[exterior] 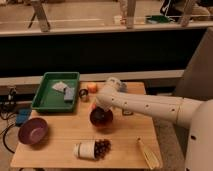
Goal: Wipe red bowl with eraser
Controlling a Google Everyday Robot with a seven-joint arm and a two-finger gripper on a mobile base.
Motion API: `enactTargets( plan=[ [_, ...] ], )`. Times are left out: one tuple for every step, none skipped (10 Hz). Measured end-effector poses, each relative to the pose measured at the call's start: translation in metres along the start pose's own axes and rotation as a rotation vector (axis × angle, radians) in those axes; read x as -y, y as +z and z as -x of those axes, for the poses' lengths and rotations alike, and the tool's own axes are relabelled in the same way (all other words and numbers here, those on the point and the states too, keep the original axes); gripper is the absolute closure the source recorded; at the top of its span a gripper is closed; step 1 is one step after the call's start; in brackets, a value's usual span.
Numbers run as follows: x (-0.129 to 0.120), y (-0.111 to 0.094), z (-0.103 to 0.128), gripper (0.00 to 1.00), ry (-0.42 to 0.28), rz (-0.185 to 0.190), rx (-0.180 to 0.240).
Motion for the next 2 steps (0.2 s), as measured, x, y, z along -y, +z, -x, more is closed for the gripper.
enactTargets(
  plan=[
    [0.0058, 0.0016, 0.0023, 1.0, -0.006, -0.011, 0.005],
    [0.0104, 0.0012, 0.0054, 1.0, -0.013, -0.026, 0.011]
  ],
)
